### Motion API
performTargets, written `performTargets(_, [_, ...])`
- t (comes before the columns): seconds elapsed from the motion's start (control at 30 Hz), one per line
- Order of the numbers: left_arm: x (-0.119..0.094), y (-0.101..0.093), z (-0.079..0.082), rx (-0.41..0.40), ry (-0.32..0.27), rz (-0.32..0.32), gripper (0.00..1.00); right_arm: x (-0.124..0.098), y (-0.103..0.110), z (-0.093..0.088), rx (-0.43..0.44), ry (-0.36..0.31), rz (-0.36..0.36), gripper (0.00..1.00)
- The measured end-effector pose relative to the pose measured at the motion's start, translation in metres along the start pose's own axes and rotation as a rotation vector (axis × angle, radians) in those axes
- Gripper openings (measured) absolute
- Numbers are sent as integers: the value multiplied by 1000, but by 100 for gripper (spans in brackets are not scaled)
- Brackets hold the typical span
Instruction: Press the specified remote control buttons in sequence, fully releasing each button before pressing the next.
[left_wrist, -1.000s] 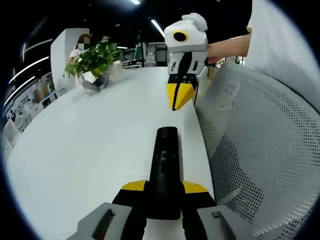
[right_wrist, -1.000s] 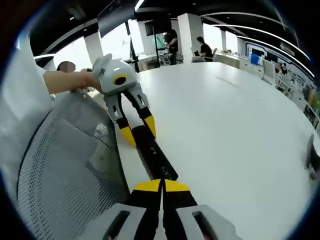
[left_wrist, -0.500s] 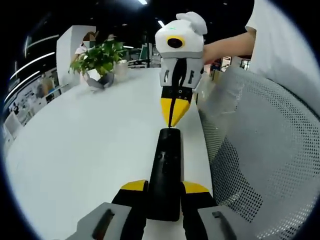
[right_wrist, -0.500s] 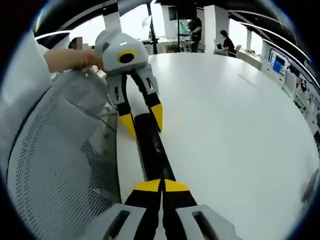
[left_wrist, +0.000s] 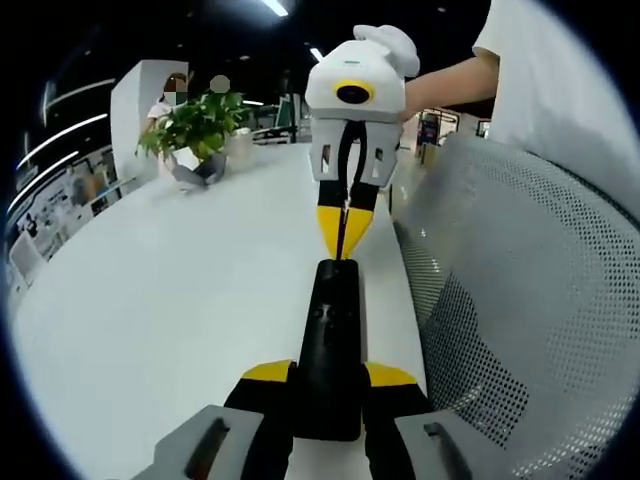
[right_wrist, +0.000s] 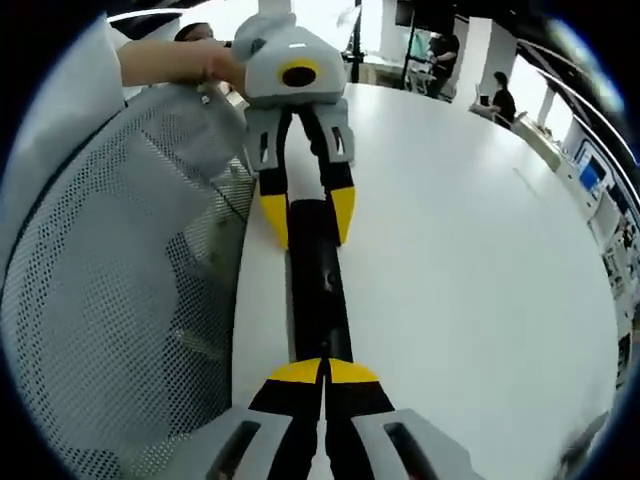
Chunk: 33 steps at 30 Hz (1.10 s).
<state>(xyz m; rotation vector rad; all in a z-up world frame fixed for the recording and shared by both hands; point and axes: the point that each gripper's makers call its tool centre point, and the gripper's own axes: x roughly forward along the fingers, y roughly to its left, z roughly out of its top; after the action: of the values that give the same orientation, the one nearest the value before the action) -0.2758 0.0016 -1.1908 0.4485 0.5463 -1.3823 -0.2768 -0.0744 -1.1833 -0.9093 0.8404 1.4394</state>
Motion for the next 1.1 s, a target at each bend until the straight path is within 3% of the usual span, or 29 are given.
performTargets(0.13, [0,0,0,-3,-2,8,25,2,-2,0,32,49,35,0])
performTargets(0.23, [0,0,0,-9,-4,16,25,2,-3,0,103,68,64,0])
performTargets(0.33, [-1,0,0,-12,-6,18,25,1,-3,0,183,33,64,0])
performTargets(0.47, [-1,-1,0,-11,-6,18,25,-2,-2,-1,194,-36,30,0])
performTargets(0.57, [-2,-1,0,-12,-5,17,25,-5,-11,4,151,-56,-56,0])
performTargets(0.67, [-2,-1,-1,-12,-5,16,25,-5,-9,13,172,-82,-33,0])
performTargets(0.87, [-2,-1,-1,-12,-3,17,25,7,-1,12,146,-52,7,0])
performTargets(1.1, [-2,0,-1,-14,-6,16,25,6,-3,12,78,-16,-18,0])
